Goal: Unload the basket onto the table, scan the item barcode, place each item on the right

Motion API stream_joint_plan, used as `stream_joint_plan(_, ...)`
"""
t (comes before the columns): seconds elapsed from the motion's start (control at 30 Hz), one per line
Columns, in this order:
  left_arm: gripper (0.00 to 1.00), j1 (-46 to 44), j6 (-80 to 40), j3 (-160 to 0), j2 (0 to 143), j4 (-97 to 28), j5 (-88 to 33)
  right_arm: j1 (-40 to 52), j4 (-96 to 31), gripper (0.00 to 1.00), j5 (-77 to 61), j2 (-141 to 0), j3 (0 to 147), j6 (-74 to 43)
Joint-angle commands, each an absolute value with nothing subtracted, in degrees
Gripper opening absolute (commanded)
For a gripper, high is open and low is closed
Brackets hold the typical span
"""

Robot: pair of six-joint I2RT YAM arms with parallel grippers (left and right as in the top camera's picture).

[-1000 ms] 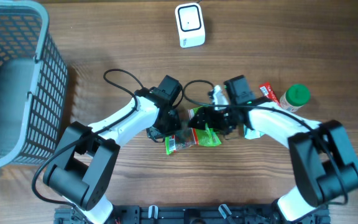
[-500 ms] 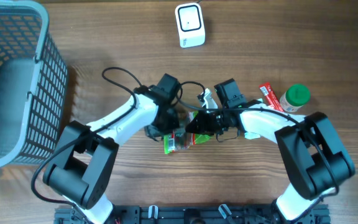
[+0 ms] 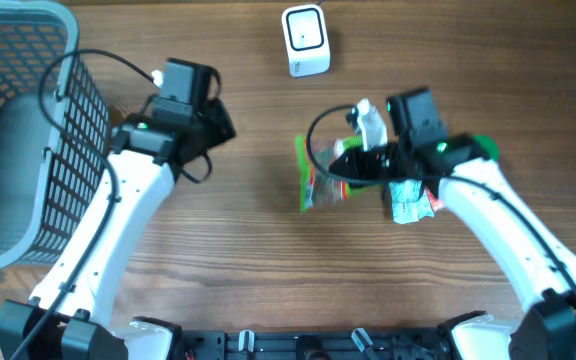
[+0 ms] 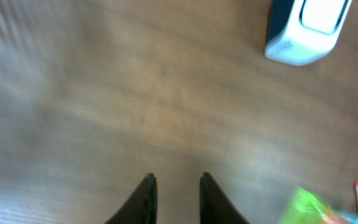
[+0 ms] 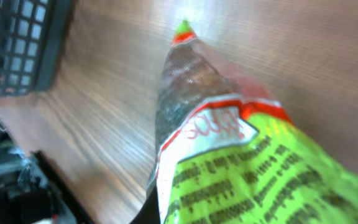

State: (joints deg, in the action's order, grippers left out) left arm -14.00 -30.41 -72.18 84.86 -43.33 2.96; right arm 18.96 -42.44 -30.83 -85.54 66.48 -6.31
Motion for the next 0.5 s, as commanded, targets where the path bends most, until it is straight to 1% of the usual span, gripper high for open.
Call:
stream_joint_plan(0.0, 0.26, -10.0, -23.6, -72.3, 85.9, -40.0, 4.2, 19.0, -49.8, 0.04, -22.9, -85.4, 83.7, 4.2)
stream_joint_plan(0.03, 0.29, -9.3, -22.5, -72.3, 86.1, -38.8, 4.2, 19.0, -52.1, 0.04, -21.4, -85.9, 87.3, 5.2)
stream_joint_plan(0.07, 0.50, -8.7, -21.0, -72.3, 86.3, -37.3, 4.2, 19.0, -55.5, 0.04, -19.0, -87.0, 93.4, 7.2)
stream_joint_plan(0.13, 0.74, -8.4, -19.6, -72.3, 86.3, -36.2, 4.2, 19.1, -58.1, 0.04, -17.7, -88.7, 99.3, 9.5)
stream_joint_plan(0.17, 0.84, -8.3, -19.2, -72.3, 86.3, -35.6, 4.2, 19.1, -59.3, 0.04, -17.0, -89.7, 102.3, 10.7)
stream_joint_plan(0.2, 0.91, -8.3, -18.4, -72.3, 86.3, -35.0, 4.2, 19.1, -60.2, 0.04, -16.2, -90.9, 104.9, 11.7)
stream_joint_plan(0.27, 1.00, -8.4, -18.2, -72.3, 86.3, -34.5, 4.2, 19.1, -60.9, 0.04, -15.3, -93.7, 109.8, 13.8)
stream_joint_plan(0.37, 1.00, -8.4, -18.2, -72.3, 86.3, -35.4, 4.2, 19.1, -59.9, 0.04, -14.1, -98.0, 114.2, 18.2)
stream_joint_plan(0.47, 1.00, -8.4, -18.2, -72.3, 86.4, -35.6, 4.2, 19.4, -56.0, 0.04, -12.3, -100.8, 114.4, 22.9)
